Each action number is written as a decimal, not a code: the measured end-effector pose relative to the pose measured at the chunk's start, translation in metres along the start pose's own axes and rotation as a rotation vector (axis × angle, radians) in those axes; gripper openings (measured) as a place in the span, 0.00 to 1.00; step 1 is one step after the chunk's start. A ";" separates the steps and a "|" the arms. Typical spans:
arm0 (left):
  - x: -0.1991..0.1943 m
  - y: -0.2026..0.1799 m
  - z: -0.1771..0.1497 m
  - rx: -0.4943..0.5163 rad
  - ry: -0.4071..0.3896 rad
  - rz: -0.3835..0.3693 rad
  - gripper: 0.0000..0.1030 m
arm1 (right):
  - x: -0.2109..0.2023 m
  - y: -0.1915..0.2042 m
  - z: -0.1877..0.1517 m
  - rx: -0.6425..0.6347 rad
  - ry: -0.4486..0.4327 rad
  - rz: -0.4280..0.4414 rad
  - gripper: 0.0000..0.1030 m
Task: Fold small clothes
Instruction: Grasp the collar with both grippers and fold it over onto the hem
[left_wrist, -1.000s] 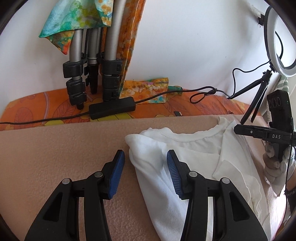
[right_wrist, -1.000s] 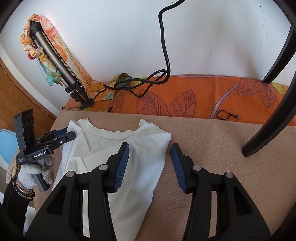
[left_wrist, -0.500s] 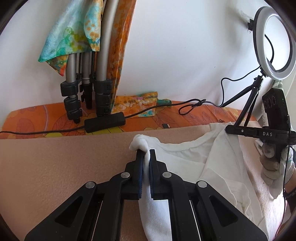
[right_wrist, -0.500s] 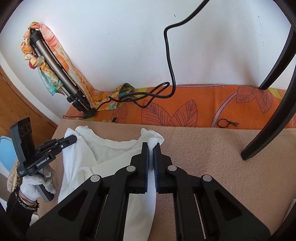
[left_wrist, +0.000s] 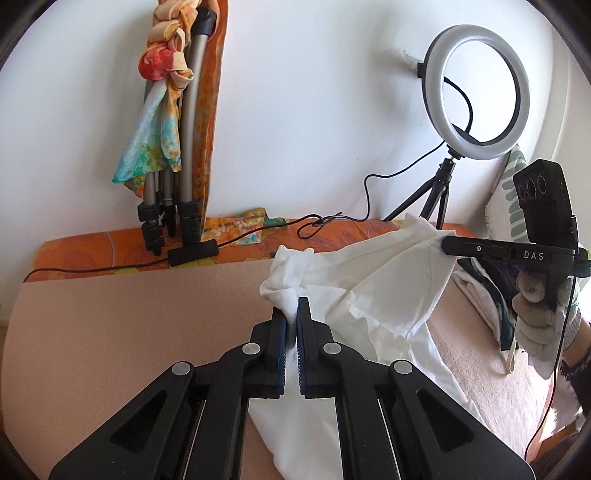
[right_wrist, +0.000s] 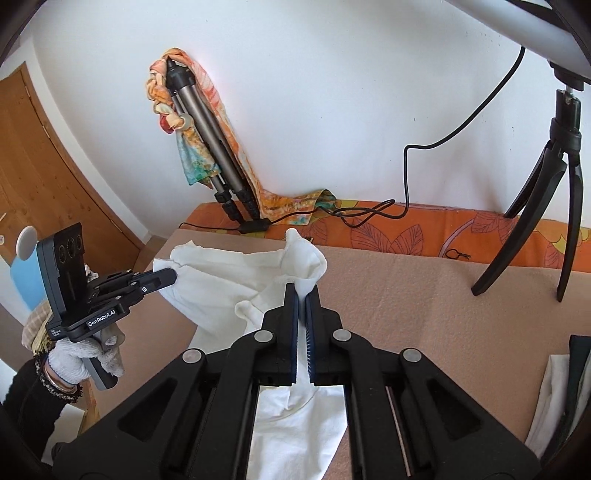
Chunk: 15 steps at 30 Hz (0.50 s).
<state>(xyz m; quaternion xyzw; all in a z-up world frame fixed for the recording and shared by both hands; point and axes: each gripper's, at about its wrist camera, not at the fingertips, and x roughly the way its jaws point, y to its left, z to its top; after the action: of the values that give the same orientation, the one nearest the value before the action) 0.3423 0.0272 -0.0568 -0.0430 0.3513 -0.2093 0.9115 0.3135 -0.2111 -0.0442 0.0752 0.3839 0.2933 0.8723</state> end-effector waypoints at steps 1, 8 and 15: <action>-0.005 -0.003 -0.003 0.004 -0.001 -0.001 0.03 | -0.009 0.005 -0.004 -0.006 -0.005 0.001 0.05; -0.056 -0.029 -0.037 0.020 -0.013 -0.019 0.03 | -0.057 0.034 -0.043 -0.024 -0.010 0.012 0.05; -0.103 -0.059 -0.089 0.057 0.000 -0.020 0.02 | -0.095 0.057 -0.106 -0.074 0.008 0.018 0.05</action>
<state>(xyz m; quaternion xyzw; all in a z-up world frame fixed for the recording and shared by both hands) 0.1945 0.0224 -0.0465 -0.0206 0.3447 -0.2282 0.9103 0.1612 -0.2283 -0.0380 0.0452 0.3757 0.3154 0.8702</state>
